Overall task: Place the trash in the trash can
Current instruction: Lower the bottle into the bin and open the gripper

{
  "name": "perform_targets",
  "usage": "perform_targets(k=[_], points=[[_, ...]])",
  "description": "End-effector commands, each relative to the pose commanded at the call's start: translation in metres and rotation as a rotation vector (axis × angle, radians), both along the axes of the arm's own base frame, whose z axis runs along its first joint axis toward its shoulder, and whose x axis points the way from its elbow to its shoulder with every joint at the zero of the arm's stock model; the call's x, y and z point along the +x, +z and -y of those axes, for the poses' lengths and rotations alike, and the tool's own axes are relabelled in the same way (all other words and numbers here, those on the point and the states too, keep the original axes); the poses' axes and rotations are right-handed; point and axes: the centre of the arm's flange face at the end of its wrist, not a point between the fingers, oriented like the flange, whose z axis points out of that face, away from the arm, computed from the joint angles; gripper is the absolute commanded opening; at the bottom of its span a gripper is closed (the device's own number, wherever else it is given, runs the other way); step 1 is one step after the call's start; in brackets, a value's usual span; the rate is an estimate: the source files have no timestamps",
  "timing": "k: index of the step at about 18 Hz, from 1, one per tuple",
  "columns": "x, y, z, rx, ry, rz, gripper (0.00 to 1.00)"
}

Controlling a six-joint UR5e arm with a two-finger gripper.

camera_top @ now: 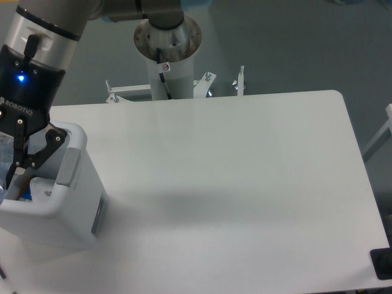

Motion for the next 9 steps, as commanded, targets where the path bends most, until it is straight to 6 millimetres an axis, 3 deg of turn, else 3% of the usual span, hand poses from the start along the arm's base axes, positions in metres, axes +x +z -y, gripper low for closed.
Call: perform_targets(k=[3, 6, 7, 9], points=[[0.016, -0.015, -0.002, -0.013, -0.048, -0.016, 0.56], [0.015, -0.018, -0.003, -0.014, -0.057, -0.024, 0.93], [0.016, -0.019, -0.003, -0.015, -0.064, -0.028, 1.0], [0.015, -0.02, -0.003, -0.013, -0.069, -0.036, 1.0]])
